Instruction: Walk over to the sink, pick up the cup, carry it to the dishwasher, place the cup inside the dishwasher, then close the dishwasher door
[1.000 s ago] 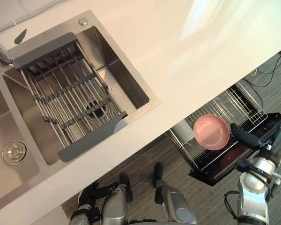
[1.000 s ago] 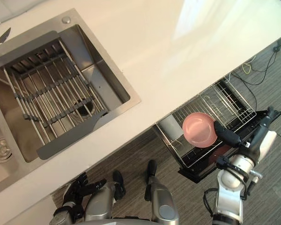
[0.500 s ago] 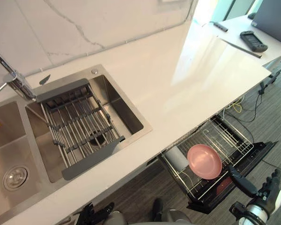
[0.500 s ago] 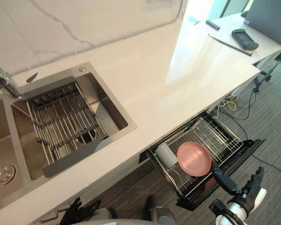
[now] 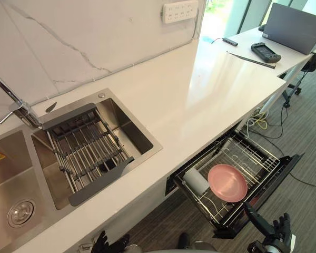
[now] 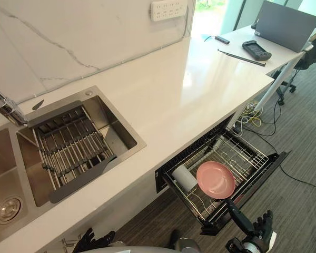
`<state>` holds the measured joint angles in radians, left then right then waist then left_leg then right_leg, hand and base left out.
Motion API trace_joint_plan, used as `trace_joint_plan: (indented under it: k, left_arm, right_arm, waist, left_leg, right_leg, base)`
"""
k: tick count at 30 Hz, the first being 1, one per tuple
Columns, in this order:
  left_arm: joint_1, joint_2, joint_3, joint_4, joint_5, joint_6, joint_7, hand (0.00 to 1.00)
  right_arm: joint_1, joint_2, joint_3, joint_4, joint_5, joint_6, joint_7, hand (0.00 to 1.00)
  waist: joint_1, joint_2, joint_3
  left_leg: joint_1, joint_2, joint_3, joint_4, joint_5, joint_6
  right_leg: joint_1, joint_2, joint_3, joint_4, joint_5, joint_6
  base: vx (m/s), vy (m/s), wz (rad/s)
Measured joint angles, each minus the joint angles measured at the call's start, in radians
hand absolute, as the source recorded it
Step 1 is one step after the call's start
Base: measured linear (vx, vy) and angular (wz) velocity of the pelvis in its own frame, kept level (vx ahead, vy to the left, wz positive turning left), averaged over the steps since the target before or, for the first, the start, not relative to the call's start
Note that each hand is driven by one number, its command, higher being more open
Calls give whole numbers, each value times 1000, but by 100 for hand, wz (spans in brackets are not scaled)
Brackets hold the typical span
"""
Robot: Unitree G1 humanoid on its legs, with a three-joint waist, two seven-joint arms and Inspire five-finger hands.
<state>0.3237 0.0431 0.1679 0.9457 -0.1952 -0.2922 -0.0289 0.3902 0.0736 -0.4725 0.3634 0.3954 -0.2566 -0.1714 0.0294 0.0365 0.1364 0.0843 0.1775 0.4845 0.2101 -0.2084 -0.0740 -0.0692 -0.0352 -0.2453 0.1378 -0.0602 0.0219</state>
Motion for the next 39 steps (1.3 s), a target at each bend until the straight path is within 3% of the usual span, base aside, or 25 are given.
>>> trace_joint_plan:
  k: [12, 22, 31, 34, 39]
  left_arm:
    - [-41, 12, -26, -4, -3, 6, -22, 100]
    - [-44, 12, -40, -20, -22, 6, -20, 100]
    - [-45, 10, -48, -27, -22, 6, -19, 100]
    - [-43, 7, -48, -27, -22, 8, -19, 100]
    - [-39, 13, -49, -24, -21, 17, -38, 100]
  right_arm:
    - [-56, -14, 10, 59, 240, -60, 299, 100]
    - [-23, -15, 54, 29, 252, -61, 322, 100]
    - [-3, -26, 95, -20, 291, 9, 323, 100]
    - [-5, -33, 96, -19, 340, 34, 324, 100]
    - [-63, -49, 99, 25, 376, 45, 354, 100]
  waist:
    - [11, 14, 46]
    - [10, 15, 46]
    - [18, 17, 39]
    - [37, 17, 16]
    - [40, 4, 2]
  left_leg:
    - [-14, -25, -7, -42, 33, -7]
    - [-4, -40, -42, -78, 65, 0]
    - [15, -54, -119, -101, 86, 6]
    - [19, -64, -147, -109, 93, 11]
    - [30, -88, -197, -141, 121, 23]
  right_leg:
    - [-29, -15, -10, 15, 1, -2]
    - [-15, -32, -45, 20, -2, -4]
    - [42, -52, -118, 20, -8, 3]
    - [61, -64, -145, 19, -12, 8]
    - [87, -87, -191, 21, -15, 14]
  base:
    - [5, 1, 2]
    - [-52, -14, 11]
    - [-22, -15, 24]
    - [-19, 7, 30]
    - [-50, 5, 30]
